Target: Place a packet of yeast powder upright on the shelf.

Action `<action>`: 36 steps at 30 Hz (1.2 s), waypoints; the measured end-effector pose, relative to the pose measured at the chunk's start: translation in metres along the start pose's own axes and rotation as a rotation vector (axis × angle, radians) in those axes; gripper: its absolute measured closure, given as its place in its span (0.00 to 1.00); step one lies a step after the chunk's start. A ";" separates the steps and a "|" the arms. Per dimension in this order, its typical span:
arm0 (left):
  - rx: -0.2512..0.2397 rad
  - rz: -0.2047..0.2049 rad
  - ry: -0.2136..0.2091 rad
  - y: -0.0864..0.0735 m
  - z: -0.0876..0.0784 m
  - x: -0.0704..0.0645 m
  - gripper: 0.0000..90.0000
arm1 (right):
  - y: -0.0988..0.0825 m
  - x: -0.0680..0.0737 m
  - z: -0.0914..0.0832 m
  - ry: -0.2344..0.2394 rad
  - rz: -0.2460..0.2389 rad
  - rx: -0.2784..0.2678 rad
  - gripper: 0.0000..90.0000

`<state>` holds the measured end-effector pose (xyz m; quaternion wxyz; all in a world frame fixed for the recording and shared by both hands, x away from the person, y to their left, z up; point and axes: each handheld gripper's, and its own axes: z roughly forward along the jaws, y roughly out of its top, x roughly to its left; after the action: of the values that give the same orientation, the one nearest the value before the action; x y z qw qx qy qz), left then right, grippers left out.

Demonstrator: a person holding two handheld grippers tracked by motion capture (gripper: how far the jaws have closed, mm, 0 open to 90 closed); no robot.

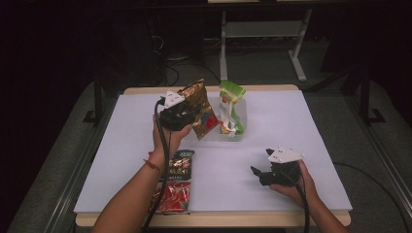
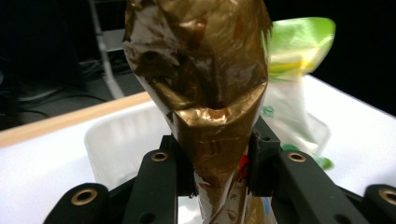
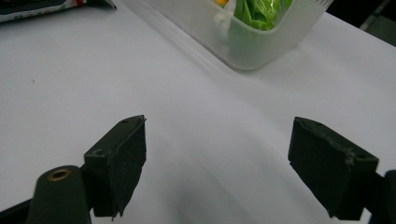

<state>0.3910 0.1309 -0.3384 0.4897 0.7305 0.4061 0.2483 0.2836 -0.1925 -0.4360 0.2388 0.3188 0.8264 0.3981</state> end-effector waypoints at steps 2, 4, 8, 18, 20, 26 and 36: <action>0.011 -0.007 0.015 0.002 0.006 -0.002 0.77 | 0.000 0.001 0.000 0.001 0.002 0.002 0.21; 0.018 -0.008 0.041 0.004 0.012 -0.005 0.77 | 0.001 0.001 0.000 0.003 0.002 0.003 0.21; 0.022 -0.014 0.076 0.007 0.019 -0.006 0.77 | 0.001 0.001 0.000 0.008 0.004 0.004 0.21; 0.056 -0.053 0.152 0.009 0.030 0.001 0.77 | 0.001 0.002 0.000 0.015 -0.003 0.010 0.21; 0.062 -0.058 0.171 0.009 0.033 0.001 0.77 | 0.001 0.002 0.001 0.017 -0.006 0.012 0.21; 0.077 -0.086 0.167 0.007 0.046 -0.002 0.77 | 0.001 0.003 0.002 0.023 -0.006 0.022 0.21; 0.067 -0.057 0.179 0.008 0.057 -0.015 0.77 | 0.000 0.003 0.003 0.032 -0.016 0.032 0.21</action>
<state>0.4289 0.0878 -0.3527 0.4336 0.7095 0.4768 0.2850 0.2835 -0.1885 -0.4378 0.2236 0.3095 0.8389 0.3880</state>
